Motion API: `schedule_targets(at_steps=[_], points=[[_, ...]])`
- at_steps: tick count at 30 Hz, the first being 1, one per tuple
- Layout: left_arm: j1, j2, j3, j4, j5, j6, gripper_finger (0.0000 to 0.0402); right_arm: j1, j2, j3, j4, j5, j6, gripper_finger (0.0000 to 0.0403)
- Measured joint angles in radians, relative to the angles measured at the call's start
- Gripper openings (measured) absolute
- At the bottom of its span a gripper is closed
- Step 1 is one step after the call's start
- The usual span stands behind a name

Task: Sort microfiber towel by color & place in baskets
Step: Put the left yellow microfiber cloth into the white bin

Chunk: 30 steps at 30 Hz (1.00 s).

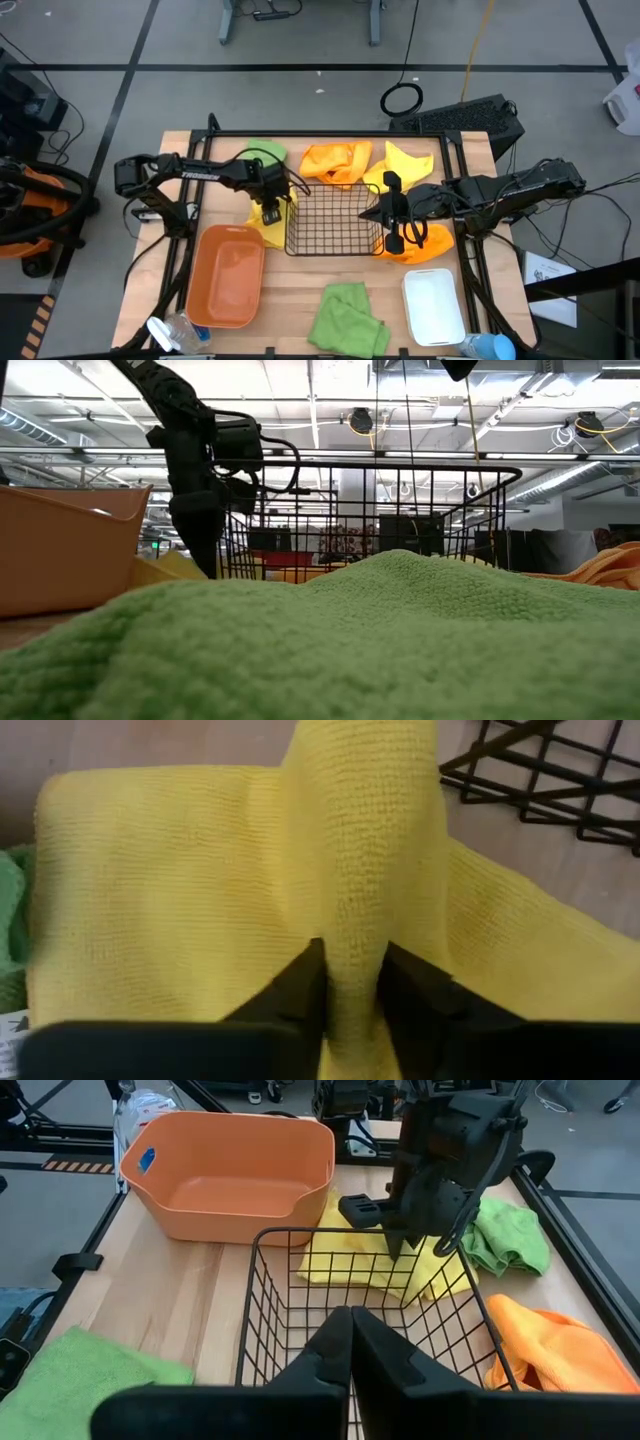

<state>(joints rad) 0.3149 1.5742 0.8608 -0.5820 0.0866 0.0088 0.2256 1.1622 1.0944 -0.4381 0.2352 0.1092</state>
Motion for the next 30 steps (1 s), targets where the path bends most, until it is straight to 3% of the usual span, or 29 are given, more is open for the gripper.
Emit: schedule_targets(at_steps=[4, 18, 30], points=[[0.005, 0.000, 0.000, -0.006, 0.001, -0.001, 0.0013, 0.000, 0.000, 0.000, 0.000, 0.000, -0.001, 0.0000], [0.005, -0.044, 0.124, -0.202, -0.023, -0.001, 0.0008, 0.000, 0.000, 0.000, -0.005, 0.000, -0.008, 0.0000], [0.005, -0.246, 0.279, -0.407, -0.279, -0.002, 0.0006, 0.021, 0.017, -0.001, 0.056, 0.025, 0.009, 0.0000]])
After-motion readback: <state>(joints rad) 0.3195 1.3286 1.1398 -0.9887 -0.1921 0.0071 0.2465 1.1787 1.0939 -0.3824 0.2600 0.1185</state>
